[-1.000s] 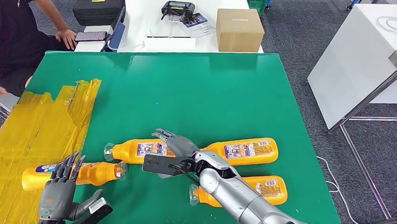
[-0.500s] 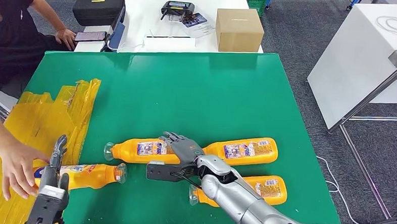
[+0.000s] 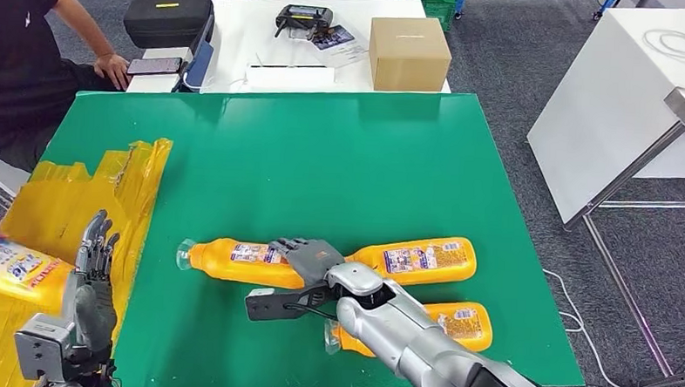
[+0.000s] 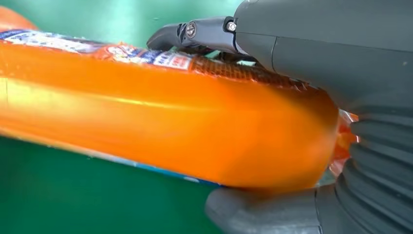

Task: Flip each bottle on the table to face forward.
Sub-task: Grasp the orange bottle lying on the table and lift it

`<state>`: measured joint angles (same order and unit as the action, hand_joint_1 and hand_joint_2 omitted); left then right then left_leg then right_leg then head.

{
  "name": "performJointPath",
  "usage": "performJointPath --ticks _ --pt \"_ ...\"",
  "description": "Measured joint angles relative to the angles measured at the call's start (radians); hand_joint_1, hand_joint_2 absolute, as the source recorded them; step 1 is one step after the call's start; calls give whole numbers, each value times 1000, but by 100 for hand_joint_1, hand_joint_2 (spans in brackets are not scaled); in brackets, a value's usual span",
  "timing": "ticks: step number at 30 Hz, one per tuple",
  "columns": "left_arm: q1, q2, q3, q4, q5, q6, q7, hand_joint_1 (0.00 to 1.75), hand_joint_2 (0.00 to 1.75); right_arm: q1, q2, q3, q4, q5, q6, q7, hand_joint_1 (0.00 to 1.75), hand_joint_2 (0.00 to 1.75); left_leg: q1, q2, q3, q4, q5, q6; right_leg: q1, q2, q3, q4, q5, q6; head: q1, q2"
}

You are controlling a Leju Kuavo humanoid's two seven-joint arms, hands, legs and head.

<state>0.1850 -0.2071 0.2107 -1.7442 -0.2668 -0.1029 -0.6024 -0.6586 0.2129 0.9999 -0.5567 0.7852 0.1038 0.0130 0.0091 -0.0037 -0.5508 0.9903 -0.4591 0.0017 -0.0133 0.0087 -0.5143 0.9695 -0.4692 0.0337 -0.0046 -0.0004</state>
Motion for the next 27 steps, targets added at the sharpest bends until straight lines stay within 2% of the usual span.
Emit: performJointPath --ticks 7,11,15,19,22,27 --pt "-3 0 -7 0 44 -18 10 0 0 -14 22 28 55 5 8 -2 175 175 0 0 6 0 0 0 0 0 4 0 0 0 0 0" --pt "-10 0 -4 1 155 -86 62 0 0 -16 27 36 78 -12 4 13 175 175 0 0 10 0 -1 0 0 0 3 0 -1 -1 0 0" --pt "-12 0 11 11 323 -175 139 0 0 4 31 1 80 -112 -98 1 175 175 0 0 11 -1 -2 -1 0 0 7 0 -1 -1 0 0" --pt "2 -2 37 15 415 -233 183 0 175 43 32 -78 57 -187 -193 -35 175 175 0 1 11 0 -1 -1 0 1 11 0 -1 -1 0 0" --pt "25 -13 66 14 497 -306 230 0 175 104 31 -149 -16 -242 -251 -89 175 175 0 0 7 0 -1 -1 0 1 9 0 -1 -1 0 0" --pt "68 -46 137 9 581 -435 272 0 175 243 24 -264 -249 -259 -269 -133 175 175 0 0 -2 0 -1 -1 0 0 0 0 -1 -1 0 0"
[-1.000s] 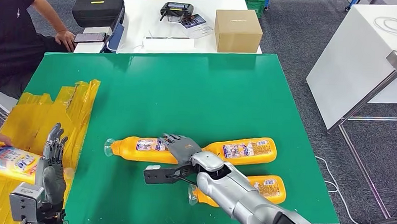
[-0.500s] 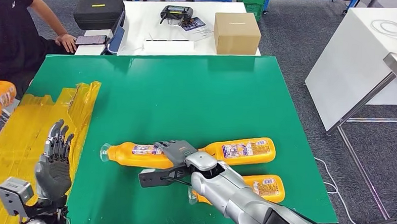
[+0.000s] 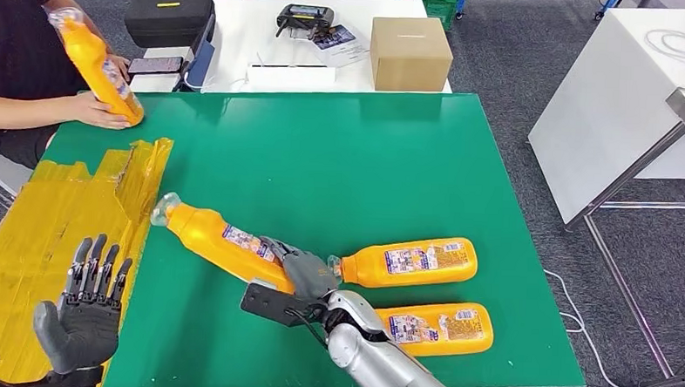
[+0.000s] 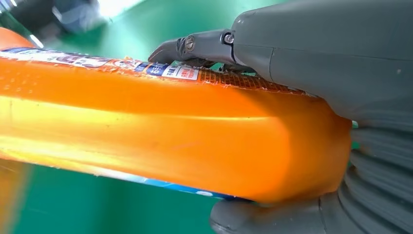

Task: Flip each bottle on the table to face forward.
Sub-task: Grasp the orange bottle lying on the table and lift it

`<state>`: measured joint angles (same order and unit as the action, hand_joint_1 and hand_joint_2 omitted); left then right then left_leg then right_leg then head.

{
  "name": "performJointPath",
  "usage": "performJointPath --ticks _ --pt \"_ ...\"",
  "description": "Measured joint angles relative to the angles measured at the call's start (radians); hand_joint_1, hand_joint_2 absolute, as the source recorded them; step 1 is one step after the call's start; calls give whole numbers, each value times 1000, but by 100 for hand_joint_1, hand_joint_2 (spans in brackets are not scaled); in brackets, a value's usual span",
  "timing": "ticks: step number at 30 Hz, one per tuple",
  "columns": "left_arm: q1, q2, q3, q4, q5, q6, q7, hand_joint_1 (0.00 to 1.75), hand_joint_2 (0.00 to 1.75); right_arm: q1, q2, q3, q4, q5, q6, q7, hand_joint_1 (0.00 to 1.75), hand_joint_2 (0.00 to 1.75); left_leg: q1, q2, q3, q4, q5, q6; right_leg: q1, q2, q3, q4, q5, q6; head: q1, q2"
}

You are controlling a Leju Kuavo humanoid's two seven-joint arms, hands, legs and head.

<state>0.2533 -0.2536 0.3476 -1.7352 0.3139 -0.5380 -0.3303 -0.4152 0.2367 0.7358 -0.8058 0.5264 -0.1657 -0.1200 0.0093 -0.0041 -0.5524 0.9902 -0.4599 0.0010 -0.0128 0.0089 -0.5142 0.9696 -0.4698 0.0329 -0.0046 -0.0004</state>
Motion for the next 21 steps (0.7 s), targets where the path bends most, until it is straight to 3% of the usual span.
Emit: performJointPath --ticks 11,21 --pt "75 -72 94 -45 -2 -125 25 0 175 178 -20 -82 -343 22 11 -63 175 175 0 -1 -7 0 0 0 0 -1 -7 0 0 0 0 0" --pt "108 -89 91 -68 28 -181 49 0 175 198 -19 -40 -412 76 56 -67 175 175 0 -1 -7 0 0 0 0 -1 -7 0 0 0 0 0"
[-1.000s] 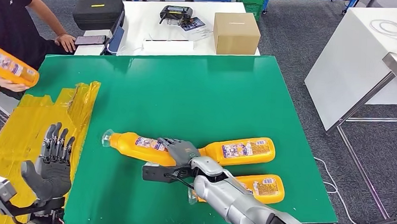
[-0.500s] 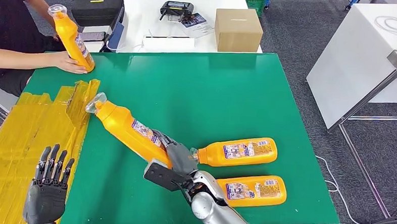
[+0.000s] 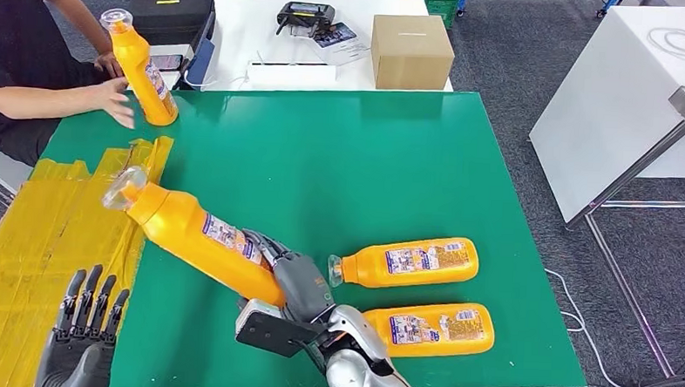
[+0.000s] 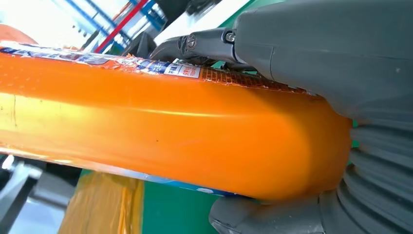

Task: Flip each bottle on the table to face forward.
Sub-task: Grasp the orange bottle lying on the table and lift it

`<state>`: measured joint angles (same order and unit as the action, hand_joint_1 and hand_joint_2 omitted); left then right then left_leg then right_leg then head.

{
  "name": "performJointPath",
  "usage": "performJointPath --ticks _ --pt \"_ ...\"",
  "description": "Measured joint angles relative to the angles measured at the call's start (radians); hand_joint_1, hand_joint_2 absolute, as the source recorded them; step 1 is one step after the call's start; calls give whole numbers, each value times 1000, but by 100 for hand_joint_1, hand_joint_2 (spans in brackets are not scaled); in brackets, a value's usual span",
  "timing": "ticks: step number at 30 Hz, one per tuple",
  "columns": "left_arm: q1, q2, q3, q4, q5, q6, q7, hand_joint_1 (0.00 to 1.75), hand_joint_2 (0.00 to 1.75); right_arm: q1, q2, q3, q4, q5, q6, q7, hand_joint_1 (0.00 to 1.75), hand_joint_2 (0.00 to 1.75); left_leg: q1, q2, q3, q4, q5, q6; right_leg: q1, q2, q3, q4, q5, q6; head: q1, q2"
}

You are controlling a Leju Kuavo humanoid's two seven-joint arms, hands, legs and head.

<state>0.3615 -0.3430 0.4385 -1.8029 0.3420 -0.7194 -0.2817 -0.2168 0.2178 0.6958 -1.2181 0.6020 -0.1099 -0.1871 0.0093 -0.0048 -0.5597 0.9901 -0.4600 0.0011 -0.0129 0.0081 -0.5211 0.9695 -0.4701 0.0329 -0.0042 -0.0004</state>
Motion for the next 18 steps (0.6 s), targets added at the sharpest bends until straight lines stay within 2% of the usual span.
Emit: performJointPath --ticks 9,14,18 --pt "-4 -4 -3 0 -8 -3 10 0 175 -60 0 117 41 93 47 19 175 175 0 0 0 0 0 0 0 0 0 0 0 0 0 0" --pt "-4 -5 -3 0 -13 14 4 0 175 -83 1 200 69 101 60 17 175 175 0 0 0 0 0 0 0 0 0 0 0 0 0 0" --pt "-4 -5 -3 0 -13 17 3 0 175 -94 1 229 82 100 62 15 175 175 0 0 -1 0 0 0 0 0 0 0 0 0 0 0"
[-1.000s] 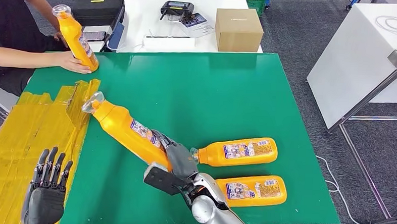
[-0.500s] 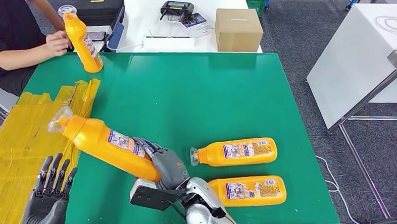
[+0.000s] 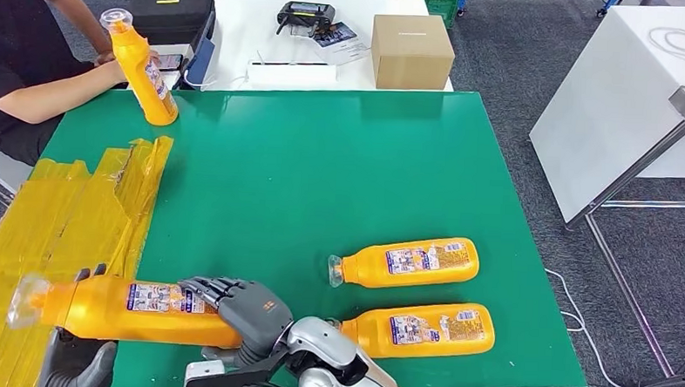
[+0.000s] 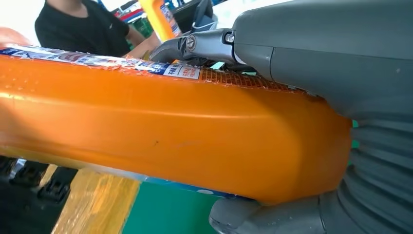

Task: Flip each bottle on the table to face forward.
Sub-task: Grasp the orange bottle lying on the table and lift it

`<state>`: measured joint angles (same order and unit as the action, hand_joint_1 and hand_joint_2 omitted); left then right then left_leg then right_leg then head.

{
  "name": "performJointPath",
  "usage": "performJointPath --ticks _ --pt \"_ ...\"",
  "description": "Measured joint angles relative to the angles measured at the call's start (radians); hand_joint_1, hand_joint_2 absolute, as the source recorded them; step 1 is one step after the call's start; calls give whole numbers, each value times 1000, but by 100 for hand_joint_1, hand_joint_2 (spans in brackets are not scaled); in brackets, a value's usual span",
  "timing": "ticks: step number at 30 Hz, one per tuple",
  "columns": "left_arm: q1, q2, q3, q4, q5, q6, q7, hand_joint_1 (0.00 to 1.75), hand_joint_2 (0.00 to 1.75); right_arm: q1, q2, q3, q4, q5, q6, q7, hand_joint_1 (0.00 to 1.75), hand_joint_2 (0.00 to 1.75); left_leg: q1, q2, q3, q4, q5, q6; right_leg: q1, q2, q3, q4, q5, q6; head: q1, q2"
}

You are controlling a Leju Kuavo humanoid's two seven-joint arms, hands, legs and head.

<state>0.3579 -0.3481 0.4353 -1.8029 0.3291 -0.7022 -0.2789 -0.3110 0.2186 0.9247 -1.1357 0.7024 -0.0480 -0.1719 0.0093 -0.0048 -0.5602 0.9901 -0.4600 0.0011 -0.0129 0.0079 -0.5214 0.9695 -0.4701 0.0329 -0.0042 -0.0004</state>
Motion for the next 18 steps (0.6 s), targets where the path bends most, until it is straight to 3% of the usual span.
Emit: performJointPath --ticks 17,18 --pt "4 -1 -23 -2 54 22 16 0 175 -33 57 87 72 -76 66 -39 175 175 0 0 0 0 0 0 0 0 0 0 0 0 0 0" --pt "5 -1 -27 -2 61 21 23 11 175 -36 62 89 80 -85 66 -39 175 175 0 0 0 0 0 0 0 0 0 0 0 0 0 0"
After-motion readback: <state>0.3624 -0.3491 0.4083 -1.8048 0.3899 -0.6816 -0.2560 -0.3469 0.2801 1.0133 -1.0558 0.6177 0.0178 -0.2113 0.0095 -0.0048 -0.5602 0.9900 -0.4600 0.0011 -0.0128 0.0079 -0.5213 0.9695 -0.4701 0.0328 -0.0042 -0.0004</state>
